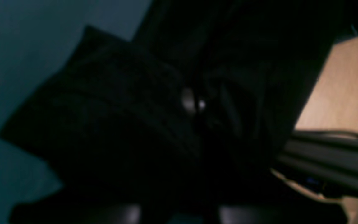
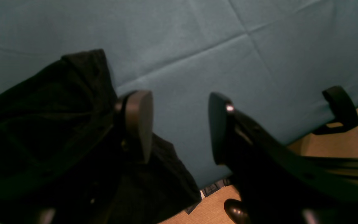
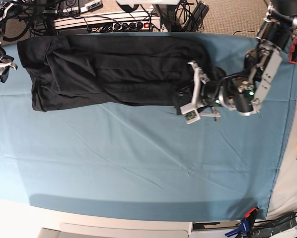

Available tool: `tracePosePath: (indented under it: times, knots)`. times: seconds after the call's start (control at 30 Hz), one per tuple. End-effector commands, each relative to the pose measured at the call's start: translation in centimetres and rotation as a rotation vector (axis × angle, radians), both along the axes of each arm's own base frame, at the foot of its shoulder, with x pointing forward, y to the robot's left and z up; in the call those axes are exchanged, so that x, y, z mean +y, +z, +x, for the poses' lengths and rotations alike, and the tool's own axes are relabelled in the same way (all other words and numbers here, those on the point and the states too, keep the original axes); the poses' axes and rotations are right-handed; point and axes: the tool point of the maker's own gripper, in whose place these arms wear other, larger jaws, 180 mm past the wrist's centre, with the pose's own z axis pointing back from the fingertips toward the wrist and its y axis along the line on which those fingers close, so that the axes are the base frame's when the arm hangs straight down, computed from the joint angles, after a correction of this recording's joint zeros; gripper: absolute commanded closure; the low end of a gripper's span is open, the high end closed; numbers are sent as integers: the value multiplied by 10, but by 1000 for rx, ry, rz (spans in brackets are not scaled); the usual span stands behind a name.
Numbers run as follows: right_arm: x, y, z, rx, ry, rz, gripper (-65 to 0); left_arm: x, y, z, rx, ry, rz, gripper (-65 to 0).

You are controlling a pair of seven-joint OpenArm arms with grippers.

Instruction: Fold the T-shirt properly

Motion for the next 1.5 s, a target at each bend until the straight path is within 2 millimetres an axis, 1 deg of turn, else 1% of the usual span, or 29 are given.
tracePosePath:
  times: [0.0, 0.1, 0.27, 0.4, 0.5, 0.63, 0.8, 0.93, 1.03, 1.13, 1.47]
  knots:
    - [-5, 15, 6, -36, 9, -33, -289, -7, 15, 9, -45, -1, -44, 0]
    - [-5, 13, 3, -28, 9, -34, -289, -21, 19, 8, -46, -6, -79, 0]
    - [-5, 12, 1, -20, 9, -34, -289, -36, 23, 5, -39, -12, -124, 0]
    - [-3, 11, 3, -17, 15, -32, -289, -48, 21, -4, -14, -14, -159, 0]
    - [2, 8, 7, -12, 34, -26, -289, -55, 18, -12, 9, -15, -181, 0]
    - [13, 2, 14, 3, 72, -16, -289, -58, 16, -16, 17, -11, -191, 0]
    - [26, -7, 23, 31, 119, -15, -289, -57, 14, -10, -11, 4, -178, 0]
    - [31, -12, 27, 53, 142, -36, -289, -69, 11, -13, 23, 9, -205, 0]
    - [33, -15, 28, 65, 151, -40, -289, -79, 12, -15, 38, 10, -231, 0]
    - [32, -15, 28, 69, 149, -44, -289, -83, 14, -15, 37, 9, -243, 0]
    - [32, -14, 28, 68, 148, -49, -289, -85, 13, -18, 45, 9, -249, 0]
